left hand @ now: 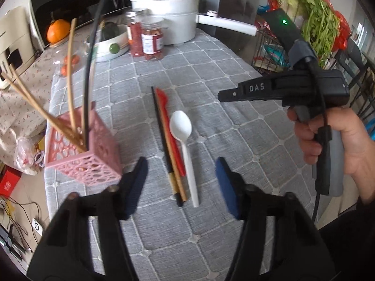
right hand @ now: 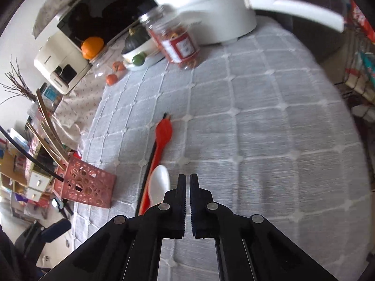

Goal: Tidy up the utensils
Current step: 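Grasp the white plastic spoon with the right tool, then grasp the red spoon with the left tool while the right tool holds the white spoon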

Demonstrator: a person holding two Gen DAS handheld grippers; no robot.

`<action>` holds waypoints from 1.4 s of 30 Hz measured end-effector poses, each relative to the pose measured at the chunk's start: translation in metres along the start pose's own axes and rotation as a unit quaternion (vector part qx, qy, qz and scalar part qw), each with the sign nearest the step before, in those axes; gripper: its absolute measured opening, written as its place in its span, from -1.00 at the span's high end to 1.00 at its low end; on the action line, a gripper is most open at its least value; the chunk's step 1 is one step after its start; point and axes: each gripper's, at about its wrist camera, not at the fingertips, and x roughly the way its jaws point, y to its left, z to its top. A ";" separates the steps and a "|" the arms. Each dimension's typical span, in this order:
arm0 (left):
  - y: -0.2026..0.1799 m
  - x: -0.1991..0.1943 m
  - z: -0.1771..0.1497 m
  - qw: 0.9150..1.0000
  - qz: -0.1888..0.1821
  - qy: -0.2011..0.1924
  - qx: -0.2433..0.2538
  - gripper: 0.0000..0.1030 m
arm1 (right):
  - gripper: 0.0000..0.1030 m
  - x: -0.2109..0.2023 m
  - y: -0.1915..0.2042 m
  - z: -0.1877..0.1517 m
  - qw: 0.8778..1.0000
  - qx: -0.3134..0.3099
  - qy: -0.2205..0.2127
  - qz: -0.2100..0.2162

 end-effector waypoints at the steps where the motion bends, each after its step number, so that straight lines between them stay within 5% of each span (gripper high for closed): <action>1: -0.001 -0.002 0.002 1.000 0.000 -0.006 -0.003 -0.07 | 0.87 -0.005 -0.003 -0.001 1.000 0.005 -0.008 0.001; 3: 0.001 -0.009 0.003 1.000 0.003 -0.019 -0.014 -0.07 | 0.79 -0.009 -0.010 -0.002 1.000 0.023 -0.011 0.008; 5: 0.007 -0.014 0.001 0.999 0.008 -0.026 -0.023 -0.07 | 0.17 -0.001 -0.012 -0.004 0.999 0.031 0.008 0.024; 7: 0.014 -0.019 -0.003 0.999 0.016 -0.032 -0.037 -0.07 | -0.11 0.010 -0.004 -0.007 0.999 0.012 0.028 0.026; 11: 0.034 -0.025 -0.014 0.997 0.017 -0.037 -0.068 -0.07 | -0.10 0.033 0.024 -0.013 0.998 -0.037 0.057 0.010; 21: 0.059 -0.029 -0.031 0.996 0.015 -0.025 -0.090 -0.07 | -0.11 0.074 0.054 -0.009 0.997 -0.033 0.073 -0.017; 25: 0.054 -0.027 -0.030 0.996 0.009 -0.020 -0.081 -0.07 | 0.35 0.077 0.066 -0.012 0.992 -0.080 0.064 -0.073; 30: 0.036 -0.015 -0.026 0.998 0.009 -0.007 -0.055 -0.07 | 0.46 0.063 0.041 -0.013 0.993 -0.063 0.071 -0.068; 32: 0.024 -0.005 -0.019 0.999 0.012 0.000 -0.040 -0.07 | 0.88 0.052 0.027 -0.011 0.995 -0.045 0.067 -0.066; 37: -0.004 0.042 0.012 0.999 0.020 0.024 -0.026 -0.07 | 0.89 0.025 -0.006 -0.008 0.997 -0.007 0.053 -0.059; 42: 0.001 0.091 0.052 0.996 0.043 0.038 -0.070 -0.05 | 0.90 0.013 -0.028 -0.006 0.997 0.024 0.052 -0.047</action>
